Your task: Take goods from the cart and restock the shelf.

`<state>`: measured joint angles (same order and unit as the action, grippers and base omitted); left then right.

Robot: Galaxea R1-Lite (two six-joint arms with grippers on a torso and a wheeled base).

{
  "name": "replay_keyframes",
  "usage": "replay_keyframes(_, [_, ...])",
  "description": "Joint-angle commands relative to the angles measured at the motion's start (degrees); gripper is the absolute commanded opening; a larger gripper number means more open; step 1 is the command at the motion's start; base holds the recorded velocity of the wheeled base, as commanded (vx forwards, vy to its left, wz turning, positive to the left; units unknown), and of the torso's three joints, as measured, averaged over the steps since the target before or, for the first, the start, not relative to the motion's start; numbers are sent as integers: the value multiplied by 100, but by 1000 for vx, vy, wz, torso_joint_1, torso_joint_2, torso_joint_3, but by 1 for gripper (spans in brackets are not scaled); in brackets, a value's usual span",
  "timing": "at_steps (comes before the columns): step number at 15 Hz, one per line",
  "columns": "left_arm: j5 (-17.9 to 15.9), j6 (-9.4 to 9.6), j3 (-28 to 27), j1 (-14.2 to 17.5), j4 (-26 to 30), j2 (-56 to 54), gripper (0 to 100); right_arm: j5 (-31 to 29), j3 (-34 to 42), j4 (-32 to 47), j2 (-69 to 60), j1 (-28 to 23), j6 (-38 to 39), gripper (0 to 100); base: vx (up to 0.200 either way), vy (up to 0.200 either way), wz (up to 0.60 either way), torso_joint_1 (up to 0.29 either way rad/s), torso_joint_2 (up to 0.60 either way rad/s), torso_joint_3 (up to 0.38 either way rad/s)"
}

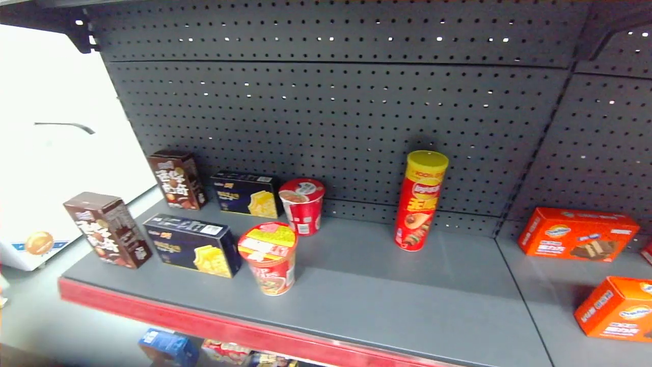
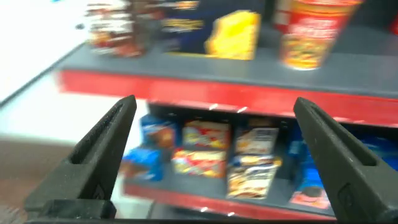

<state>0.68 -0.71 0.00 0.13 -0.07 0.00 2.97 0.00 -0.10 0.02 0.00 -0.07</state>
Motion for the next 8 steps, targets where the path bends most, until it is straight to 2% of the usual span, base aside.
replay_keyframes(1, [2, 0, 0, 4, -1, 0, 100, 1, 0, 1, -2, -9, -1, 100, 0, 0, 600, -2, 2, 2])
replay_keyframes(8, [2, 0, 0, 4, -1, 0, 100, -7, 0, 10, -2, 0, -1, 100, 0, 0, 600, 4, -1, 2])
